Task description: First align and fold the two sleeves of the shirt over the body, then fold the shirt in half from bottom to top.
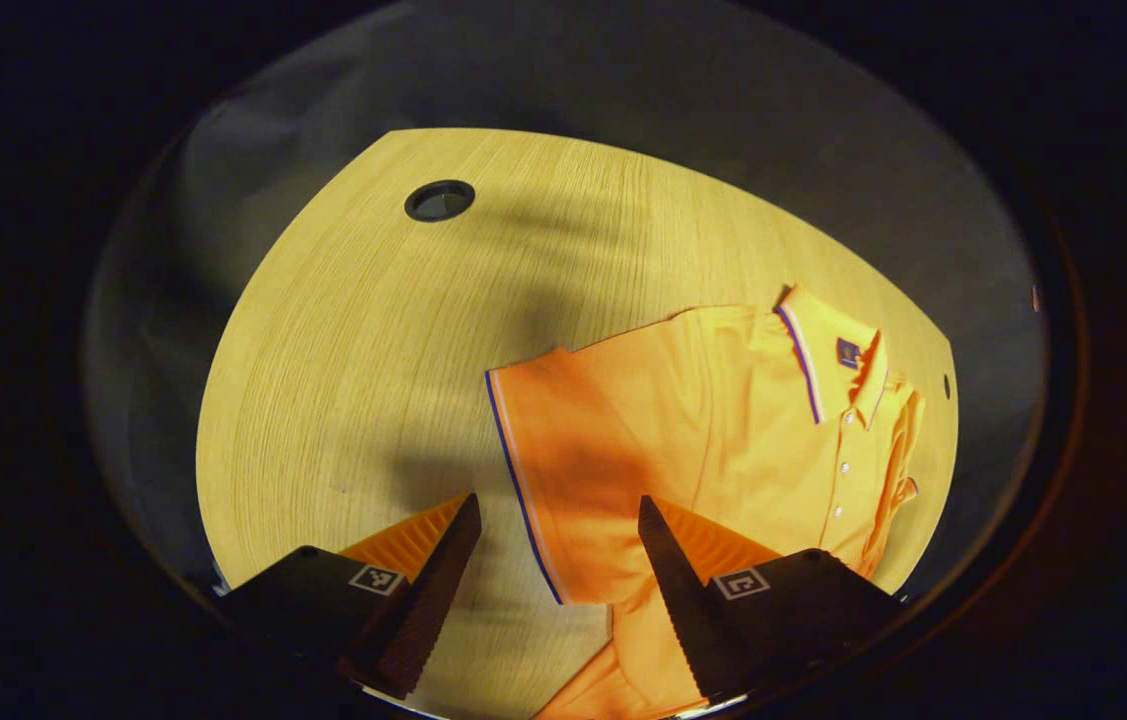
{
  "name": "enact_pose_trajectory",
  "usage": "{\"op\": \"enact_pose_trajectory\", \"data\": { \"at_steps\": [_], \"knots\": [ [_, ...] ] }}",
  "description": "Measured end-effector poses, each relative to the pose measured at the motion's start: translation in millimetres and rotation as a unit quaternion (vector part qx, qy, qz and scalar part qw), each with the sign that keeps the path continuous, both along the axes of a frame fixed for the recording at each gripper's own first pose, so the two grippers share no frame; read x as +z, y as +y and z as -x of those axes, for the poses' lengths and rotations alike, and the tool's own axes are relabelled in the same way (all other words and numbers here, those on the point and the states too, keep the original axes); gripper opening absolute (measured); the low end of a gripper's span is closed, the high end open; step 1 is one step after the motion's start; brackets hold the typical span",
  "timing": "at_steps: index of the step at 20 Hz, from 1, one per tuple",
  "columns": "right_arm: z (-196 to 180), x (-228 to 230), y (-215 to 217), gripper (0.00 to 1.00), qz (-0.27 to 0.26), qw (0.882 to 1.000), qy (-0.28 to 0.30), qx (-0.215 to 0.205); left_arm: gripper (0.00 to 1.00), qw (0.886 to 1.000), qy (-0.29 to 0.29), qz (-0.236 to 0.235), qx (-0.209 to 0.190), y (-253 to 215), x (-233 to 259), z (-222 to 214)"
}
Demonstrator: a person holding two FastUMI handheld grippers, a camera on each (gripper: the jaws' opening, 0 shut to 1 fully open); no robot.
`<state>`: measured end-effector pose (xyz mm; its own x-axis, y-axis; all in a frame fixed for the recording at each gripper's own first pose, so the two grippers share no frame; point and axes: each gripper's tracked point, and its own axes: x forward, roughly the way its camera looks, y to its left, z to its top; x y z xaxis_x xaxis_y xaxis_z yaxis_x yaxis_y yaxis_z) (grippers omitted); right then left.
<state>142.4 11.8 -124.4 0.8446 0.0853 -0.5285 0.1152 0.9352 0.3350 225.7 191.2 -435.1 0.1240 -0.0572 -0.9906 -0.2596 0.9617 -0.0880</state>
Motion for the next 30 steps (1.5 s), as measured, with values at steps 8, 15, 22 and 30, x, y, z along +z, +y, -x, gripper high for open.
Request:
{"op": "enact_pose_trajectory", "data": {
  "at_steps": [8, 15, 22, 30],
  "knots": [
    [4.2, -13.4, 7.8, 0.99, -0.01, 1.0, 0.006, 0.007, 0.23, 0.998, 0.015, -0.046, -0.051, -1.4, -6.8, -6.8],
    [3.6, -29.2, -5.5, 0.99, -0.015, 1.0, 0.018, 0.011, 0.07, 0.995, -0.069, 0.025, -0.068, -33.4, 24.9, -26.8],
    [-0.6, -28.0, -17.6, 0.99, -0.019, 1.0, 0.014, 0.016, 0.07, 0.977, -0.149, 0.037, -0.15, -95.2, 95.4, -57.6],
    [8.5, -33.1, -26.5, 0.99, -0.008, 0.999, 0.016, 0.039, 0.28, 0.951, -0.18, 0.092, -0.233, -203.4, 123.6, -64.9]
  ]
}}
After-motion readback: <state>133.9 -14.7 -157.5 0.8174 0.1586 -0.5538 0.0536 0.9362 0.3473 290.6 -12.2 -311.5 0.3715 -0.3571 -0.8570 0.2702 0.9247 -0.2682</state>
